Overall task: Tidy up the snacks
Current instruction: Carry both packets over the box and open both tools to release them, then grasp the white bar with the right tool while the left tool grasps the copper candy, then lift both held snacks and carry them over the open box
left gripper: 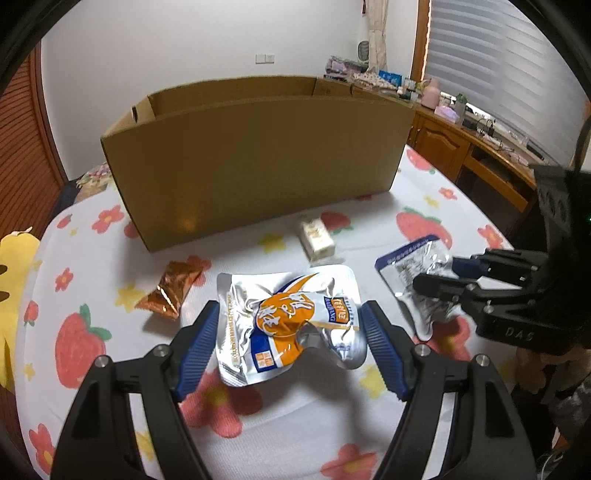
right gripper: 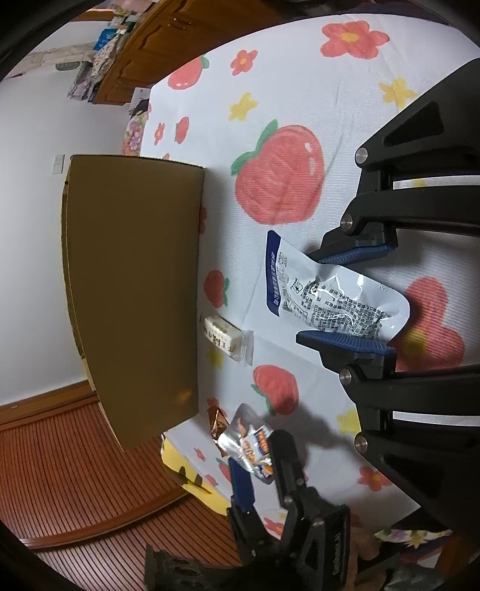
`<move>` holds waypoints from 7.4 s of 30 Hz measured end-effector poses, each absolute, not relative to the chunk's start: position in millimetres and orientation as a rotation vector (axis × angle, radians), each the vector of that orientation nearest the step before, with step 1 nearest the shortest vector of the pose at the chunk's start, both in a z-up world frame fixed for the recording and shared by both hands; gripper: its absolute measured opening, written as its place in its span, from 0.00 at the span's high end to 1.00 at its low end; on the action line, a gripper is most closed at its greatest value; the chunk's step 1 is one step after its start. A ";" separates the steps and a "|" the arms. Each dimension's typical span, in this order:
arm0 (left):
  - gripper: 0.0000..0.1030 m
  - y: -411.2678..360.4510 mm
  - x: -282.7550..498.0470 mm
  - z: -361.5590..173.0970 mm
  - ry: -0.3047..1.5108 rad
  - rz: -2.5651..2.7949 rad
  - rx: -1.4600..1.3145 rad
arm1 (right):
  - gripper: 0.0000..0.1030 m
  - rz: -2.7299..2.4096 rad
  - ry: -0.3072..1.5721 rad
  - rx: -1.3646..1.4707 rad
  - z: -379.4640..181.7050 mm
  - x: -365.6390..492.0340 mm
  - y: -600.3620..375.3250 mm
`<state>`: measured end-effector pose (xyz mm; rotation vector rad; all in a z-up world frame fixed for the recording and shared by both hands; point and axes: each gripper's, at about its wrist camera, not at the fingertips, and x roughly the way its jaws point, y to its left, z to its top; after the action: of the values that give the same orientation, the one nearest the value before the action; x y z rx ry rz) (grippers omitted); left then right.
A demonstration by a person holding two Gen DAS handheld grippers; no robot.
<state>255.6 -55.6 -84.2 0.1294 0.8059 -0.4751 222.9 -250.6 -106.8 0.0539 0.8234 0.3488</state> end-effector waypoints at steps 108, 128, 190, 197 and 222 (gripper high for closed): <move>0.15 15.4 298.4 -31.8 0.677 -0.371 0.135 | 0.52 0.406 0.751 -0.043 -35.9 275.4 -196.4; 0.15 11.9 321.6 -92.8 0.818 -0.372 0.130 | 0.49 0.351 0.922 -0.103 -103.1 315.7 -181.9; 0.84 -20.5 199.5 -39.1 0.712 -0.394 0.095 | 0.81 0.305 0.756 -0.058 -43.8 185.8 -240.8; 0.84 -25.8 187.6 -10.0 0.639 -0.401 0.112 | 0.81 0.310 0.703 -0.049 -22.9 169.3 -244.5; 0.83 -46.4 305.6 64.7 0.536 -0.436 0.097 | 0.81 0.327 0.576 -0.107 56.8 267.7 -240.8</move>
<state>305.6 -46.4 64.7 0.0966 0.5363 -0.4360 267.7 -240.8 56.8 -0.1072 0.5758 0.3267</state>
